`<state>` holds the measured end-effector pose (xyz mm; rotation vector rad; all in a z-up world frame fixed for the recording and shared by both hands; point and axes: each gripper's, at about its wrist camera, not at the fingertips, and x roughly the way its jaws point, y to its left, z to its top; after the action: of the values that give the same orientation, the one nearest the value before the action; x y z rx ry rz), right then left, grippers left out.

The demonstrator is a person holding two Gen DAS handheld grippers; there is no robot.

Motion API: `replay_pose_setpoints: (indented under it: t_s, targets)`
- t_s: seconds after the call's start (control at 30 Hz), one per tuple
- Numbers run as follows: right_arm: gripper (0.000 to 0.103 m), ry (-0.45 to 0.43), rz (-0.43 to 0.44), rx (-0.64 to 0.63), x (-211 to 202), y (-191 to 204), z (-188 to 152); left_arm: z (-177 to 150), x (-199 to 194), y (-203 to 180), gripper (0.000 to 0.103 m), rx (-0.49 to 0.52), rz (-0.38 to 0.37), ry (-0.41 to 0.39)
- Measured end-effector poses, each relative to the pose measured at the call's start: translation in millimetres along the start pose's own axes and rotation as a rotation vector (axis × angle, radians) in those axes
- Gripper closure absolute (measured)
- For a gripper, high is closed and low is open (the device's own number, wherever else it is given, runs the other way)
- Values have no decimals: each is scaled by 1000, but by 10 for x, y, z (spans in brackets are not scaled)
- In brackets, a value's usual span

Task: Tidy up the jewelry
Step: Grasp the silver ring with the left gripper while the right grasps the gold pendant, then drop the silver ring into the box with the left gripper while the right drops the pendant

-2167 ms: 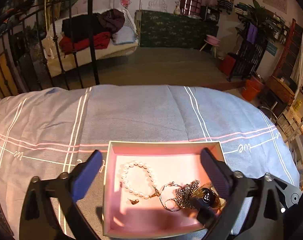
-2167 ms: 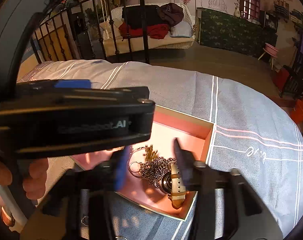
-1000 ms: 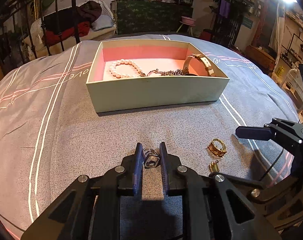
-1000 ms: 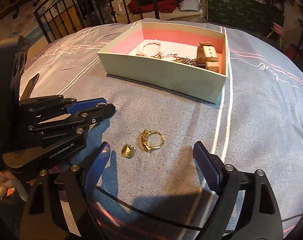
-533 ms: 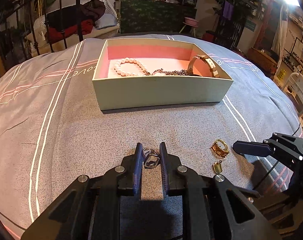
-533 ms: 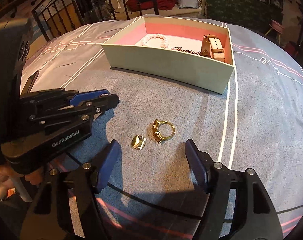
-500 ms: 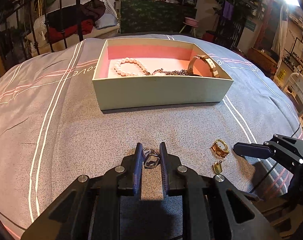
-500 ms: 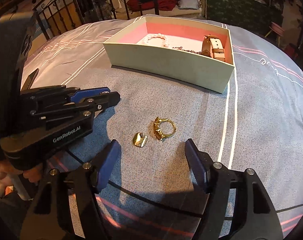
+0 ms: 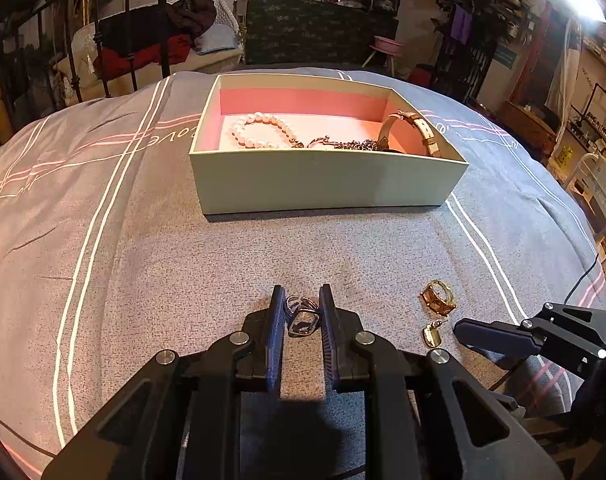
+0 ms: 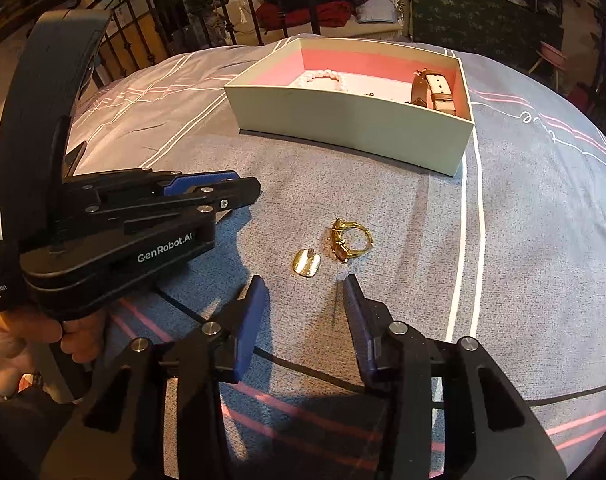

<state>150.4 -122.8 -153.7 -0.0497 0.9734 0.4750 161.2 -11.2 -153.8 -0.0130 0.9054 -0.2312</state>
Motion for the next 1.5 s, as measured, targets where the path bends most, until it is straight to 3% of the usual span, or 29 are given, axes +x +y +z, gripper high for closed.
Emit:
replay_pose_setpoints:
  t_s: [0.1, 0.23, 0.6, 0.73, 0.93, 1.17, 1.5]
  targets:
    - [71, -2, 13, -3, 51, -12, 67, 4, -1, 16, 86, -7, -6, 1]
    - [90, -2, 36, -15, 107, -6, 142, -5, -14, 17, 86, -11, -7, 3]
    - [90, -51, 28, -42, -55, -30, 285, 172, -94, -1, 86, -7, -11, -9]
    - [90, -104, -9, -87, -118, -64, 560, 469, -206, -47, 86, 10, -12, -74]
    - [90, -187, -66, -105, -160, -231, 1168, 1161, -246, -105, 86, 25, -4, -167]
    - [90, -220, -105, -72, -116, -440, 1589, 1603, -70, -61, 86, 13, 33, -154]
    - [90, -174, -103, -70, 80, -480, 1593, 1588, 176, 38, 86, -19, 35, -93]
